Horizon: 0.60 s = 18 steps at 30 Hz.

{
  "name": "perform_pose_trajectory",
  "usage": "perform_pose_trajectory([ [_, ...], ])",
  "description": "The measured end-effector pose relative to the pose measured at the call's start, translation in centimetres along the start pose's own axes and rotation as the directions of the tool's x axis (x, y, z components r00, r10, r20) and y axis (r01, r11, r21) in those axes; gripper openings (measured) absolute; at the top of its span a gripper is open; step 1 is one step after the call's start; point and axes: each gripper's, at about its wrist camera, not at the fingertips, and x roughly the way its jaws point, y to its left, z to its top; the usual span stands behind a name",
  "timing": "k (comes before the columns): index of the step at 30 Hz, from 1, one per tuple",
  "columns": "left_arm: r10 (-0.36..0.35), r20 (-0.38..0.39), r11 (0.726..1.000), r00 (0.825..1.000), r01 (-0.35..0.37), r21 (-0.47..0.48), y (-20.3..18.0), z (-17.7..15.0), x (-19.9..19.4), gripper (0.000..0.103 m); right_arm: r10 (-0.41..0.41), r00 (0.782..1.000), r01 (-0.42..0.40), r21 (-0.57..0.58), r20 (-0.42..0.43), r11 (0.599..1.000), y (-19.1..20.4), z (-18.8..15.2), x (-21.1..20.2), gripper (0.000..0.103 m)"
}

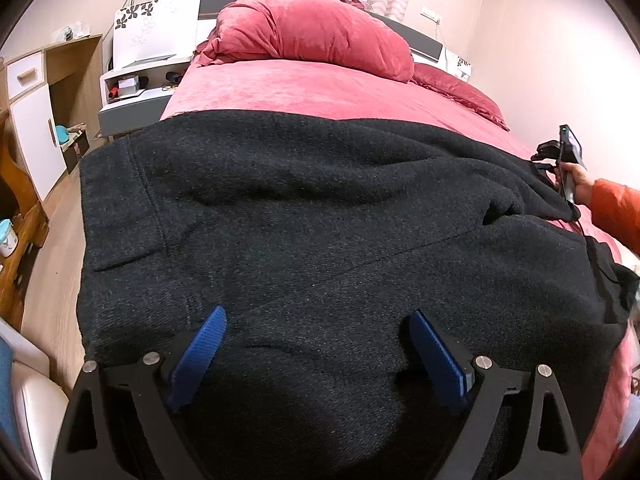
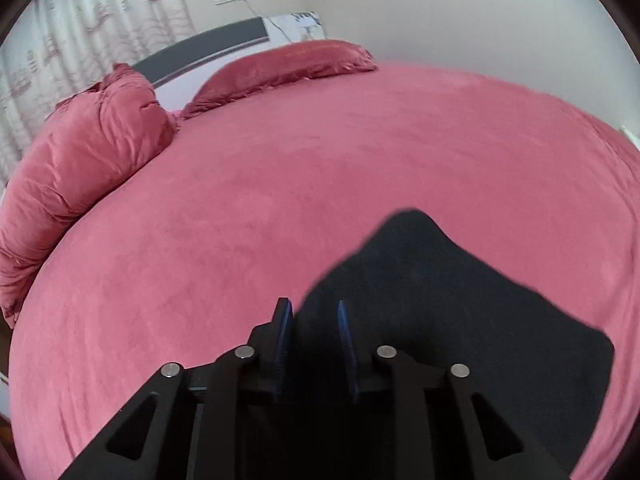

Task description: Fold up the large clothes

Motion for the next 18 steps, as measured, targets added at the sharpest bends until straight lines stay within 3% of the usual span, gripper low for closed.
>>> perform_pose_trajectory([
  [5, 0.008, -0.004, 1.0, 1.0, -0.008, 0.007, -0.3, 0.3, 0.2, 0.095, 0.118, 0.993, -0.12, -0.07, -0.026, 0.99, -0.9, -4.0, -7.1, 0.035],
  [8, 0.059, -0.018, 0.998, 0.998, -0.058, 0.028, -1.0, 0.3, -0.1, 0.095, 0.187, 0.98, -0.194, -0.128, -0.072, 0.973, -1.1, -8.6, -11.4, 0.038],
  [11, 0.131, -0.02, 0.991, 0.991, -0.131, 0.013, -0.8, 0.1, -1.7, 0.088, 0.214, 0.968, -0.231, -0.131, -0.131, 0.964, -3.3, -14.5, -16.6, 0.038],
  [13, 0.217, -0.024, 0.975, 0.976, -0.218, -0.046, 0.5, -0.6, -3.5, 0.087, 0.251, 0.953, -0.268, -0.084, -0.171, 0.96, -5.0, -17.4, -19.1, 0.039],
  [16, 0.27, -0.031, 0.948, 0.962, -0.271, -0.169, 3.5, -2.2, -7.0, 0.086, 0.306, 0.922, -0.322, -0.032, -0.235, 0.946, -7.3, -21.9, -22.7, 0.039],
  [18, 0.28, -0.046, 0.923, 0.959, -0.282, -0.263, 5.7, -3.7, -9.0, 0.086, 0.305, 0.927, -0.319, -0.032, -0.216, 0.947, -8.8, -25.0, -25.6, 0.039],
])
